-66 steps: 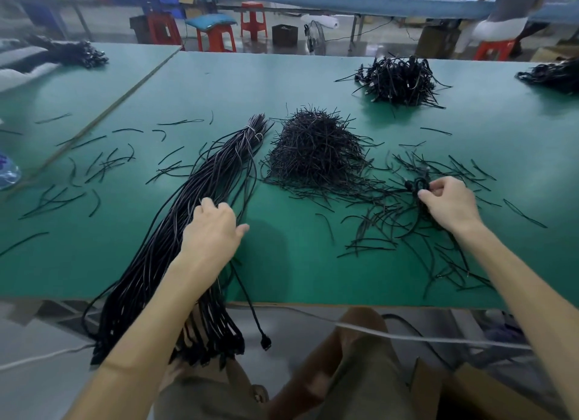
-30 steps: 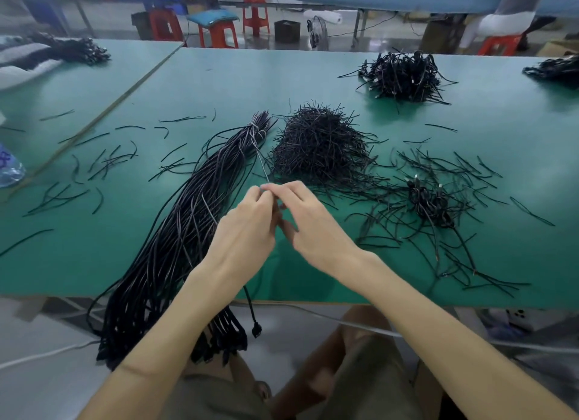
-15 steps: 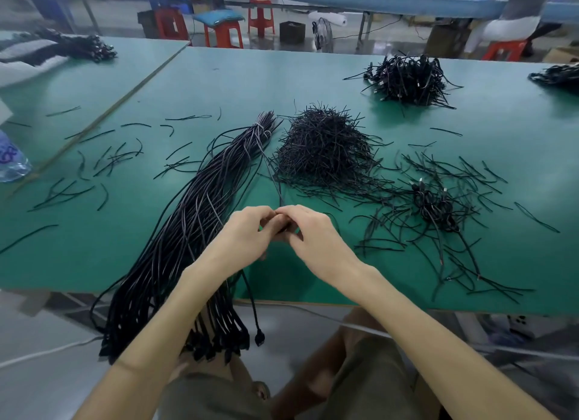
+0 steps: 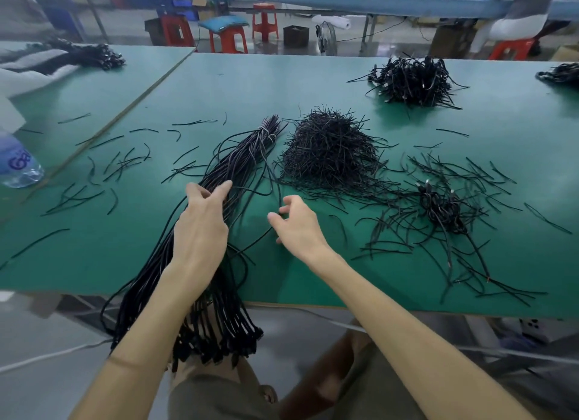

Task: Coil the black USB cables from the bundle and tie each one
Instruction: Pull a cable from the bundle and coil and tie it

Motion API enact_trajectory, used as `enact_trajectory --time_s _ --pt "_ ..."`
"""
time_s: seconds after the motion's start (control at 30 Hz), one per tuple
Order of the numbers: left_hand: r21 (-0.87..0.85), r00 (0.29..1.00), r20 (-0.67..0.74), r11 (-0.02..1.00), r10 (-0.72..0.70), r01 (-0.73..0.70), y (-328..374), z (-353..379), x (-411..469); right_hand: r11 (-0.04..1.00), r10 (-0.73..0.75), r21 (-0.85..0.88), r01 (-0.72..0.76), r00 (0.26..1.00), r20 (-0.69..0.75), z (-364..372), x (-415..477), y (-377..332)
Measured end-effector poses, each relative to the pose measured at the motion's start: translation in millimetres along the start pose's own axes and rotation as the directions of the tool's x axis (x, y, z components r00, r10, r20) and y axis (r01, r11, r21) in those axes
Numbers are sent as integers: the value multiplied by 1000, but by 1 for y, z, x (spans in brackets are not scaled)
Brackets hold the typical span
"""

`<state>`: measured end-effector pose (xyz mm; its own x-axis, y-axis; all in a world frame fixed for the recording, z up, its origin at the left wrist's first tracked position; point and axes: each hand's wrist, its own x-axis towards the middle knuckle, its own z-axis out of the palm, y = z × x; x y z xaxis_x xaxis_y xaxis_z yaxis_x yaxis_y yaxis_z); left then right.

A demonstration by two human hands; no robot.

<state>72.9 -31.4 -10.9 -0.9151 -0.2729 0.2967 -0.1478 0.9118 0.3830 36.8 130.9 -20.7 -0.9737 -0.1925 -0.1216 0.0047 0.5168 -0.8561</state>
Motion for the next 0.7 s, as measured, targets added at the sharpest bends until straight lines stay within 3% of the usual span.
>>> enact_trajectory --time_s 0.17,0.3,0.4,0.53,0.7 --pt "223 985 36 960 167 -171 -17 6 -3 875 -20 -484 -17 997 -72 21 17 -17" --pt "229 943 146 917 298 -325 -25 7 1 724 -62 -690 14 997 -44 28 21 -24" --pt "145 931 120 921 345 -360 -22 10 4 726 -33 -688 7 999 -24 24 26 -23" --pt "91 923 195 931 331 -353 -16 25 8 853 25 -522 -14 1000 15 8 23 -17" --pt "176 907 334 929 256 -326 -12 42 15 908 -113 -405 110 993 17 -13 1 7"
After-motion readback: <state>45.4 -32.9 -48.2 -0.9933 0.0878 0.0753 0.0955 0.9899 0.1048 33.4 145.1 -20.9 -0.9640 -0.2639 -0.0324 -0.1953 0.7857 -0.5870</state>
